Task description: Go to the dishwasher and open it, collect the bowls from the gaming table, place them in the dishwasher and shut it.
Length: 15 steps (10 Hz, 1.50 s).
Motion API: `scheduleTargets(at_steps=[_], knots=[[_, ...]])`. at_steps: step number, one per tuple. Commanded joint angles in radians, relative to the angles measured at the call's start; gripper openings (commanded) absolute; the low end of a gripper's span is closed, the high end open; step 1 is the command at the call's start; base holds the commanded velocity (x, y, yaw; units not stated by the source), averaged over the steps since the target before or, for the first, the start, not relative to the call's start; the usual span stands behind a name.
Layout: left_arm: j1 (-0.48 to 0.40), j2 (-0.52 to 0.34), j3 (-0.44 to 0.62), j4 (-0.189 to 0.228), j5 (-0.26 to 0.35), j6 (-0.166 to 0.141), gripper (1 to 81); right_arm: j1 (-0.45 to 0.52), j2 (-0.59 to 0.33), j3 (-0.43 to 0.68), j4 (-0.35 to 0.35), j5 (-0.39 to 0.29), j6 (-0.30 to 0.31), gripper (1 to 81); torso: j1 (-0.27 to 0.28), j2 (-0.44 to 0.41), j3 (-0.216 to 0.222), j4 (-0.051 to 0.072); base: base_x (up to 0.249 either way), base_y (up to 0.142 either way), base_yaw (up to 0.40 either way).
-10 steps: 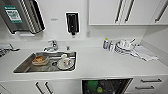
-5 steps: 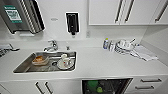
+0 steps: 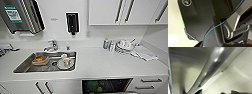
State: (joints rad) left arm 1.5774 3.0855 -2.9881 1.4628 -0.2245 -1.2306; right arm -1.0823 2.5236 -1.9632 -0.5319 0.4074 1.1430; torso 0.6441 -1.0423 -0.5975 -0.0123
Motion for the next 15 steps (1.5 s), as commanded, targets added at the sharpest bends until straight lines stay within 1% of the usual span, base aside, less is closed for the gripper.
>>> scheduleTargets(at_steps=[1, 2, 4, 5, 6, 7, 8, 10, 12, 13, 14, 15], knots=[[-0.004, -0.005, -0.008, 0.007, 0.040, 0.002, 81.1, 0.103, -0.090, 0.120, -0.023, 0.114, 0.011, 81.1, 0.000, 0.000, 0.000, 0.000, 0.000, 0.000, 0.000], [-0.004, -0.004, -0.008, 0.008, 0.040, 0.002, 81.1, 0.085, -0.084, 0.103, -0.032, 0.110, 0.011, 81.1, 0.000, 0.000, 0.000, 0.000, 0.000, 0.000, 0.000], [-0.004, -0.004, -0.006, 0.002, 0.039, 0.000, 81.1, 0.017, -0.049, -0.004, -0.060, 0.108, 0.011, 81.1, 0.000, 0.000, 0.000, 0.000, 0.000, 0.000, 0.000], [-0.004, -0.005, -0.005, -0.010, 0.039, -0.001, 81.1, -0.015, -0.015, -0.079, -0.104, 0.103, 0.011, 81.1, 0.000, 0.000, 0.000, 0.000, 0.000, 0.000, 0.000], [-0.004, -0.007, -0.006, -0.028, 0.037, -0.001, 81.1, -0.054, 0.023, -0.157, -0.190, 0.097, 0.011, 81.1, 0.000, 0.000, 0.000, 0.000, 0.000, 0.000, 0.000], [-0.009, -0.010, -0.005, -0.051, 0.039, -0.001, 81.1, -0.087, 0.061, -0.238, -0.268, 0.062, 0.011, 81.1, 0.001, 0.000, 0.000, 0.000, 0.000, 0.000, 0.000], [-0.012, -0.010, -0.005, -0.055, 0.039, -0.001, 81.1, -0.126, 0.094, -0.310, -0.329, 0.044, 0.011, 81.1, 0.001, 0.000, 0.000, 0.000, 0.000, 0.000, 0.000], [-0.017, -0.008, -0.006, -0.056, 0.039, -0.001, 81.1, -0.198, 0.170, -0.501, -0.457, 0.042, 0.011, 81.1, 0.001, 0.000, 0.000, 0.000, 0.000, 0.000, 0.000], [-0.024, -0.011, -0.006, -0.058, 0.040, -0.001, 81.1, -0.252, 0.206, -0.598, -0.573, 0.040, 0.011, 81.1, 0.001, 0.000, 0.000, 0.000, 0.000, 0.000, 0.000], [-0.029, -0.020, -0.006, -0.090, 0.040, -0.001, 81.1, -0.282, 0.233, -0.656, -0.606, 0.030, 0.009, 81.1, 0.001, 0.000, 0.000, 0.000, 0.000, 0.000, 0.000], [-0.032, -0.025, -0.008, -0.117, 0.042, 0.000, 81.1, -0.310, 0.273, -0.739, -0.632, -0.007, 0.006, 81.1, 0.001, 0.000, 0.000, 0.000, 0.000, 0.000, 0.000], [-0.038, -0.033, -0.006, -0.131, 0.042, -0.001, 81.1, -0.331, 0.307, -0.820, -0.651, -0.021, 0.006, 81.1, 0.001, 0.000, 0.000, 0.000, 0.000, 0.000, 0.000]])
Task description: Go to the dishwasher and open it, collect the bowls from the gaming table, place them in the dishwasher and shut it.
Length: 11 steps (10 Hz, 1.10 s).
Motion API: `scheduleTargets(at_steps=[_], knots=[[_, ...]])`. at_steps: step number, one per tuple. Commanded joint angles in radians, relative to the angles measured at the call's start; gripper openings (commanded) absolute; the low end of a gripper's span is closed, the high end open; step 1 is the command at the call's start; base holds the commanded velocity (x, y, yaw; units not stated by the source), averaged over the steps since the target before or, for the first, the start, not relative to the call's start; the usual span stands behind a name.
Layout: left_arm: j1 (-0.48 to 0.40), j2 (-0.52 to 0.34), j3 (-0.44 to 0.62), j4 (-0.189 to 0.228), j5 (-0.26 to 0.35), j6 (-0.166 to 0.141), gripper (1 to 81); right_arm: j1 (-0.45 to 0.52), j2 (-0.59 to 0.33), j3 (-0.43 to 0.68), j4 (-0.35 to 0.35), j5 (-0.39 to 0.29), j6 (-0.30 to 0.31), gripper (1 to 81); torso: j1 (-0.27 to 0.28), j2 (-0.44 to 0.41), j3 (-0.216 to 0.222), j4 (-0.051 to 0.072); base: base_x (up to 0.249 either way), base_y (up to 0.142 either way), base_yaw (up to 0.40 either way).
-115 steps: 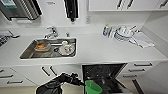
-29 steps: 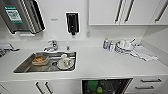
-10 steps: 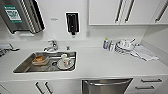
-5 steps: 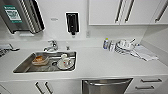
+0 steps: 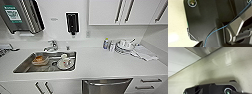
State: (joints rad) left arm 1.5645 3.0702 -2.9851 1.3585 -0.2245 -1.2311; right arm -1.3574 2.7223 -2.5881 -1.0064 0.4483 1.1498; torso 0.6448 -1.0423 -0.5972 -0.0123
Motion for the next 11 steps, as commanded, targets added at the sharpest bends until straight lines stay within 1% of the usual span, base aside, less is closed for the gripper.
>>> scheduleTargets(at_steps=[1, 2, 3, 4, 5, 6, 7, 8, 9, 10, 11], knots=[[-0.030, -0.022, -0.009, -0.047, 0.042, -0.001, 81.1, -0.076, 0.130, -0.245, -0.205, -0.062, -0.001, 81.1, 0.000, 0.000, 0.000, 0.000, 0.000, 0.000, 0.000], [-0.037, -0.025, -0.012, -0.075, 0.048, -0.002, 81.1, -0.105, 0.142, -0.263, -0.248, -0.062, 0.001, 81.1, 0.000, 0.000, 0.000, 0.000, 0.000, 0.000, 0.000], [-0.042, -0.027, -0.009, -0.131, 0.117, -0.005, 81.1, -0.136, 0.151, -0.268, -0.288, -0.065, 0.002, 81.1, 0.000, 0.000, 0.000, 0.000, 0.000, 0.000, 0.000], [-0.043, -0.028, -0.009, -0.147, 0.139, -0.002, 81.1, -0.163, 0.159, -0.268, -0.299, -0.071, 0.001, 81.1, 0.000, 0.000, 0.000, 0.000, 0.000, 0.000, 0.000], [-0.050, -0.031, -0.009, -0.145, 0.139, -0.001, 81.1, -0.183, 0.167, -0.270, -0.296, -0.111, 0.001, 81.1, 0.000, 0.000, 0.000, 0.000, 0.000, 0.000, 0.000], [-0.053, -0.031, -0.009, -0.136, 0.139, 0.005, 81.1, -0.196, 0.177, -0.265, -0.296, -0.166, 0.001, 81.1, 0.000, 0.000, 0.000, 0.000, 0.000, 0.000, 0.000], [-0.056, -0.030, -0.009, -0.136, 0.135, 0.034, 81.1, -0.202, 0.191, -0.268, -0.296, -0.195, -0.001, 81.1, 0.000, 0.000, 0.000, 0.000, 0.000, 0.000, 0.000], [-0.059, -0.021, -0.008, -0.137, 0.132, 0.097, 81.1, -0.202, 0.205, -0.263, -0.296, -0.224, 0.001, 81.1, 0.000, 0.000, 0.000, 0.000, 0.000, 0.000, 0.000], [-0.063, -0.013, -0.005, -0.137, 0.131, 0.134, 81.1, -0.202, 0.219, -0.262, -0.294, -0.235, -0.001, 81.1, 0.000, 0.000, 0.000, 0.000, 0.000, 0.000, 0.000], [-0.071, -0.008, 0.003, -0.137, 0.125, 0.165, 81.1, -0.200, 0.237, -0.262, -0.293, -0.250, 0.002, 81.1, 0.000, 0.000, 0.000, 0.000, 0.000, 0.000, 0.000], [-0.080, -0.013, 0.009, -0.137, 0.087, 0.179, 81.1, -0.202, 0.254, -0.260, -0.298, -0.263, 0.001, 81.1, 0.000, 0.000, 0.000, 0.000, 0.000, 0.000, 0.000]])
